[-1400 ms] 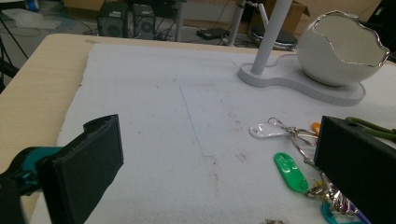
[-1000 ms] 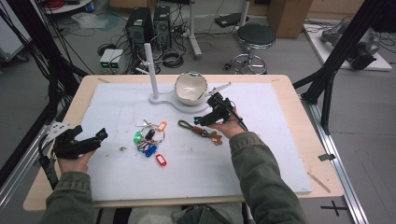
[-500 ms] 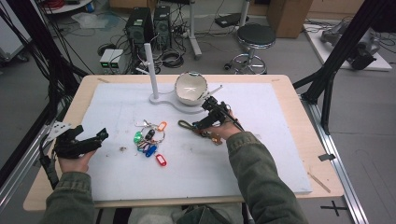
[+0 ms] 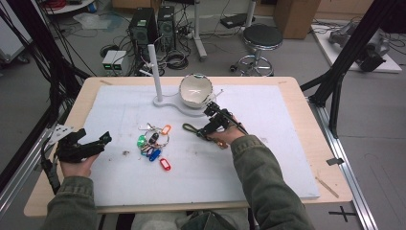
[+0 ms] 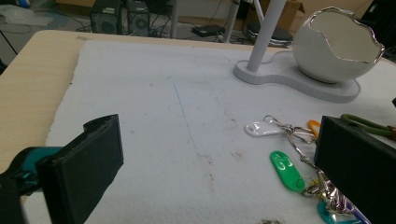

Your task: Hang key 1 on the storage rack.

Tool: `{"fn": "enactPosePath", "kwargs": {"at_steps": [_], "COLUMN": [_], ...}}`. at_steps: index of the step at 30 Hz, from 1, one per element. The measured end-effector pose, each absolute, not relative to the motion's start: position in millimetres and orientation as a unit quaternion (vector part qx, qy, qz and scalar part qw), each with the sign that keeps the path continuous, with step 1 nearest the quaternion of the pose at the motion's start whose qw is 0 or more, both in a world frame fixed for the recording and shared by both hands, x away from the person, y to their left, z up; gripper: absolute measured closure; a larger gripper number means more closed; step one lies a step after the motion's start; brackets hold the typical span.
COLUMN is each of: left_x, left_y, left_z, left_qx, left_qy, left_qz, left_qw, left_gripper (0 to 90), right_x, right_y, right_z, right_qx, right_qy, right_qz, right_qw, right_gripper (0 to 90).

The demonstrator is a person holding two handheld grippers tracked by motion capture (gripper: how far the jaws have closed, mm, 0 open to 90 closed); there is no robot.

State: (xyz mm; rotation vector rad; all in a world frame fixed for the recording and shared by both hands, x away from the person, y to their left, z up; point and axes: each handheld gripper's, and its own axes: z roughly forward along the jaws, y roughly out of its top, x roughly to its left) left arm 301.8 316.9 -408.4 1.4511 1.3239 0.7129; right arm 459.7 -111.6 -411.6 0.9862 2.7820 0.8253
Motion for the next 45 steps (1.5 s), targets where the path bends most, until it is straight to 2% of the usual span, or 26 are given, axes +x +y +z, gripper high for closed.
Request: {"fn": "enactPosePath", "kwargs": {"at_steps": [10,12,13,16,17,19,23,34,45], "left_x": [303,303,303,303,303,303,303,303,303], "left_y": [315,316,316,315,315,315,316,315,316], "left_z": [-409,-409,-409,-409,-409,-409,-409,-409,-409], "left_qx": [0.607,0.605,0.605,0.607,0.606,0.607,0.607,0.606,0.603], "left_qy": [0.545,0.546,0.546,0.545,0.545,0.545,0.545,0.545,0.547], "left_qz": [0.293,0.292,0.292,0.292,0.292,0.291,0.291,0.291,0.291], "left_qw": [0.499,0.501,0.501,0.500,0.500,0.500,0.500,0.501,0.501], "left_gripper": [1.7,1.7,1.7,1.7,1.7,1.7,1.7,1.8,1.7], "right_x": [462,462,462,459,458,456,455,452,449], "right_y": [-110,-110,-109,-106,-104,-103,-104,-102,-107], "right_z": [-416,-417,-418,-418,-418,-418,-416,-413,-392], "right_qx": [0.316,0.319,0.310,0.302,0.295,0.290,0.296,0.301,0.313], "right_qy": [0.912,0.911,0.914,0.919,0.922,0.923,0.921,0.917,0.902], "right_qz": [0.260,0.261,0.261,0.252,0.250,0.250,0.252,0.262,0.298], "right_qw": [0.023,0.020,0.011,0.012,0.019,0.022,0.023,0.004,-0.015], "right_gripper": [42.4,49.1,58.7,65.0,71.3,74.3,77.0,77.4,77.5]}}
